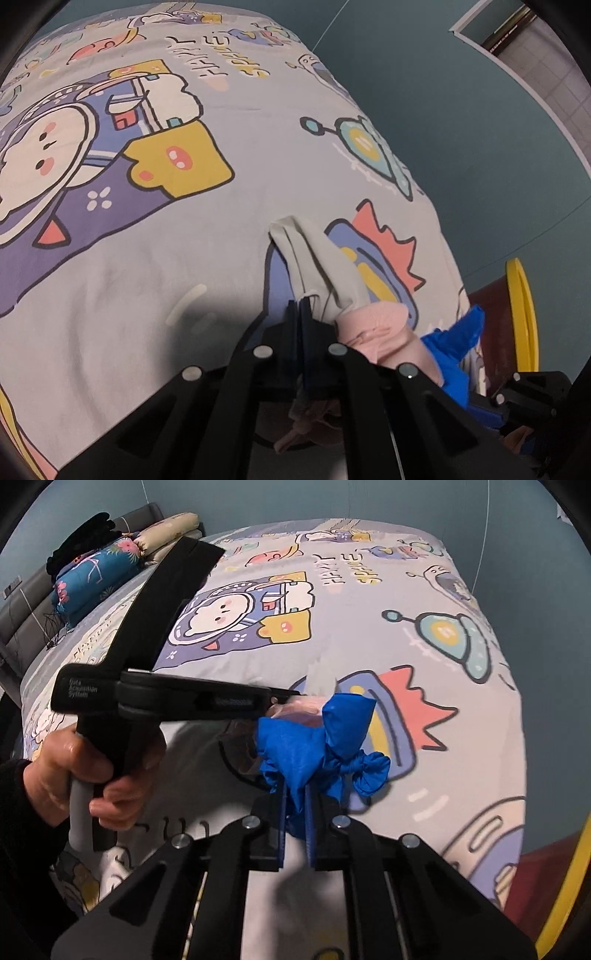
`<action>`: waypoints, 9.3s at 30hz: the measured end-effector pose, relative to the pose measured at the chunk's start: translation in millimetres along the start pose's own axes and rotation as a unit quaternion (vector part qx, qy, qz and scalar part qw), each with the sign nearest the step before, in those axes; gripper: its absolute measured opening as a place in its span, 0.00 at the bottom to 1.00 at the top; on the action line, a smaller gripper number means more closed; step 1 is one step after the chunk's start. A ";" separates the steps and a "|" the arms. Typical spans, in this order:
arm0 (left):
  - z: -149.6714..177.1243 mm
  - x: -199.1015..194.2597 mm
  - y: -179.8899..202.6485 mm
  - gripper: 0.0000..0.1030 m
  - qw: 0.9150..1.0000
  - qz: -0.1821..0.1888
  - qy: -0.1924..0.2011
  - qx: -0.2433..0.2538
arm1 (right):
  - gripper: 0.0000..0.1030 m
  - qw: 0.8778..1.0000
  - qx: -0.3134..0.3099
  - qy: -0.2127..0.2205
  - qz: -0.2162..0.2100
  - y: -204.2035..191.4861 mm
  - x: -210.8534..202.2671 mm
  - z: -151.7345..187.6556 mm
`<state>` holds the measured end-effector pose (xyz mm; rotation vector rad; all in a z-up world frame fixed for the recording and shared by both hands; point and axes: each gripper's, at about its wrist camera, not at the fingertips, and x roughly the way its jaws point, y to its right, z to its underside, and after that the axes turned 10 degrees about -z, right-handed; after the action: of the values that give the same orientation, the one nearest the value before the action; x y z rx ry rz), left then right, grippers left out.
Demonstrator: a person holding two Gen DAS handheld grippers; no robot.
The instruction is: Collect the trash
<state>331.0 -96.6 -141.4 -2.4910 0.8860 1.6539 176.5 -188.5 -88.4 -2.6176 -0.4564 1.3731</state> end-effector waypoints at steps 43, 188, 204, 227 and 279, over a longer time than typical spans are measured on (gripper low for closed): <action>42.1 4.9 98.0 0.05 0.981 -0.128 0.013 0.144 | 0.07 0.994 0.015 0.104 0.022 21.9 -161.3 68.9; 237.1 -327.4 88.9 0.93 0.869 -0.293 0.393 -0.073 | 0.92 0.906 0.028 0.364 0.213 -101.4 -239.6 98.5; 251.8 -295.9 95.4 0.93 0.875 -0.285 0.387 -0.064 | 0.92 0.920 0.011 0.332 0.210 -100.6 -190.8 118.4; 248.7 -287.1 86.7 0.93 0.880 -0.281 0.377 -0.072 | 0.92 0.923 0.014 0.322 0.210 -98.5 -183.8 121.5; 247.8 -287.9 84.1 0.93 0.886 -0.268 0.371 -0.079 | 0.92 0.934 0.029 0.293 0.204 -92.9 -173.7 121.1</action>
<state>4.1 39.3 19.8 -3.1142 0.0000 0.6125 -34.1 -160.0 2.7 -2.9832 0.2165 0.5839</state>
